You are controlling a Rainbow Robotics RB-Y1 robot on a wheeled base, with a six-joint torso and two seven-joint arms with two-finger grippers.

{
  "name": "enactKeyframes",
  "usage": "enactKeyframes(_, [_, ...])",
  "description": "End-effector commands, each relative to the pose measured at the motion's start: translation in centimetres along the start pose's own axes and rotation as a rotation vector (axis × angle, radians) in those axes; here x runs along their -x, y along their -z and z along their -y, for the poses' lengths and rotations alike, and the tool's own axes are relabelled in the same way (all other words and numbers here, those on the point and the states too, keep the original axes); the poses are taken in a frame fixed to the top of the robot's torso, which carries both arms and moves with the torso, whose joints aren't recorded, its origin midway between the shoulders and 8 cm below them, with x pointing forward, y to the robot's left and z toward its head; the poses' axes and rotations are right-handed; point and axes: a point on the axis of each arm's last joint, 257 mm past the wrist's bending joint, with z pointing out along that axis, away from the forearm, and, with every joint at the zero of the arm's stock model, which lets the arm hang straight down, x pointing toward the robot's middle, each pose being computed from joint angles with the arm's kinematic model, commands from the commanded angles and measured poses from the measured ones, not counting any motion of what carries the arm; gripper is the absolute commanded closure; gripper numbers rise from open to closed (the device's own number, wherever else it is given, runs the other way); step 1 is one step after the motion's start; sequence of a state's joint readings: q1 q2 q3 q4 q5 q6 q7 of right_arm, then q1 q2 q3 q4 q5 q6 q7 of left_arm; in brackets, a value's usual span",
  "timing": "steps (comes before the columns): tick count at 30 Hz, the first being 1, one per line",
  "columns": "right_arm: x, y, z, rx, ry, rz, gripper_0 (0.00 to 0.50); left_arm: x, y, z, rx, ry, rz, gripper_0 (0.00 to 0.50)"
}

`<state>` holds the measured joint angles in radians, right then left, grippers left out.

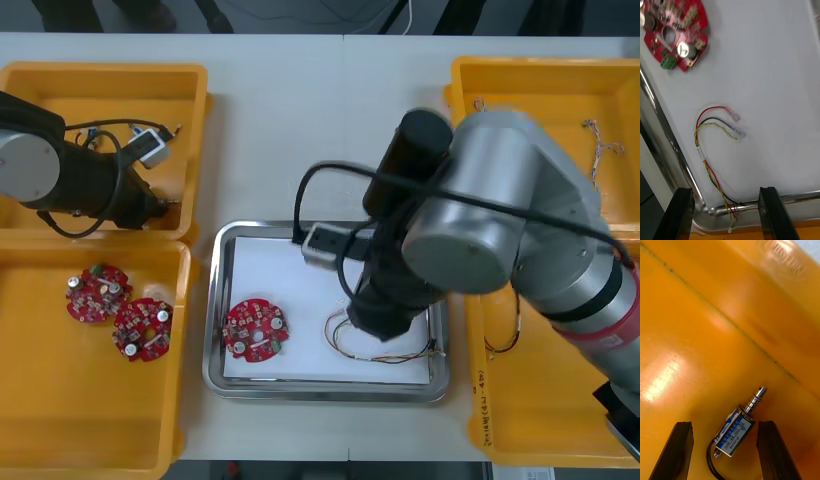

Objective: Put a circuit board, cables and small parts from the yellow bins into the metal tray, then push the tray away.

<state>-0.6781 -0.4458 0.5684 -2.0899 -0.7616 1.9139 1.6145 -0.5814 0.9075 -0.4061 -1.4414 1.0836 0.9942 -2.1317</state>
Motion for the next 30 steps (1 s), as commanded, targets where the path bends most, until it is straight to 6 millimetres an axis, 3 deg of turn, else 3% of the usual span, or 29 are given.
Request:
enactKeyframes(1, [4.8, 6.3, 3.3, -0.039, -0.096, 0.192, 0.0, -1.7, 1.0, -1.6, 0.027, -0.067, -0.032, 0.0])
enactKeyframes(5, [4.8, 8.9, 6.4, -0.079, -0.175, 0.251, 0.0, -1.7, 1.0, -1.7, 0.028, -0.069, -0.032, 0.0])
enactKeyframes(9, [3.0, 11.3, 10.2, -0.146, -0.257, 0.275, 0.0, -1.7, 0.9, -1.5, 0.025, -0.066, -0.03, 0.0])
enactKeyframes(11, [2.0, 12.3, 11.8, -0.176, -0.289, 0.282, 0.0, -1.6, 0.9, -1.6, 0.026, -0.067, -0.029, 0.086])
enactKeyframes(13, [0.6, 13.6, 13.7, -0.22, -0.331, 0.286, 0.0, -1.7, 0.9, -1.4, 0.022, -0.066, -0.031, 0.344])
enactKeyframes(15, [-0.5, 14.6, 15.2, -0.253, -0.367, 0.286, 0.0, -1.6, 0.9, -1.4, 0.022, -0.066, -0.029, 0.475])
enactKeyframes(16, [-1.2, 15.2, 16.1, -0.269, -0.39, 0.288, 0.0, -1.6, 0.9, -1.4, 0.021, -0.064, -0.029, 0.5])
enactKeyframes(23, [-5.0, 17.6, 21.0, -0.272, -0.579, 0.319, 0.0, -1.5, 0.9, -1.4, 0.018, -0.063, -0.026, 0.5])
enactKeyframes(30, [-9.3, 17.6, 25.2, -0.328, -0.749, 0.285, 0.0, -1.3, 1.0, -1.3, 0.014, -0.061, -0.027, 0.5])
